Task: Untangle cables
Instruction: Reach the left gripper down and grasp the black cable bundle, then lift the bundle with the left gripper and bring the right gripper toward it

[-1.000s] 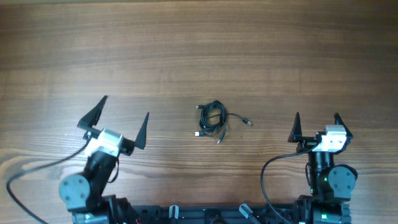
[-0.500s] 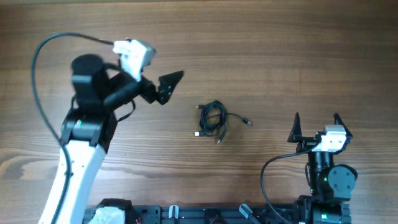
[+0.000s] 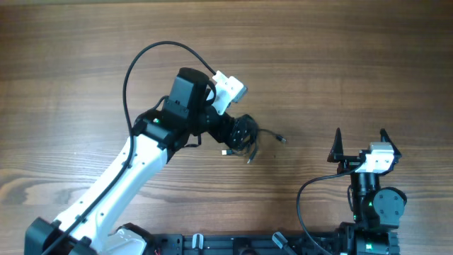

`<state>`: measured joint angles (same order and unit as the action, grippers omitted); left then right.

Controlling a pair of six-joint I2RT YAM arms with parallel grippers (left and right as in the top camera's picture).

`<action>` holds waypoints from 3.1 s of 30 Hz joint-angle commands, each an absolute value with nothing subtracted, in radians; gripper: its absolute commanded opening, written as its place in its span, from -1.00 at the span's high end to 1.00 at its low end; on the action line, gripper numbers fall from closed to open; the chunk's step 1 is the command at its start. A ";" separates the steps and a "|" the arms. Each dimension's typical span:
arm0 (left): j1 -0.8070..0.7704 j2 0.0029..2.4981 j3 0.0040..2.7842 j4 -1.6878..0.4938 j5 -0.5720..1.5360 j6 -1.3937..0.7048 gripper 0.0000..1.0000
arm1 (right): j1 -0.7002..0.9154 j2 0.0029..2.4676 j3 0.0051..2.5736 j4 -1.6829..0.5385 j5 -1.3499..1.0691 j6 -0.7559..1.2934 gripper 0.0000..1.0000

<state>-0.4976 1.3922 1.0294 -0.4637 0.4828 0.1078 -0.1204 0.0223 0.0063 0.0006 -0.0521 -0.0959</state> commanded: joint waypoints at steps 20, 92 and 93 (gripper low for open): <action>-0.612 1.794 1.045 -0.455 -0.035 -0.511 0.12 | -0.118 0.018 0.005 0.002 -0.065 -0.105 -1.00; -0.296 1.388 1.228 -0.760 0.669 0.325 0.92 | -0.118 0.397 0.339 -0.228 -0.527 0.650 -1.00; -0.273 1.388 1.228 -0.759 0.735 0.325 0.92 | -0.118 0.465 0.372 -0.197 -0.612 0.638 -0.99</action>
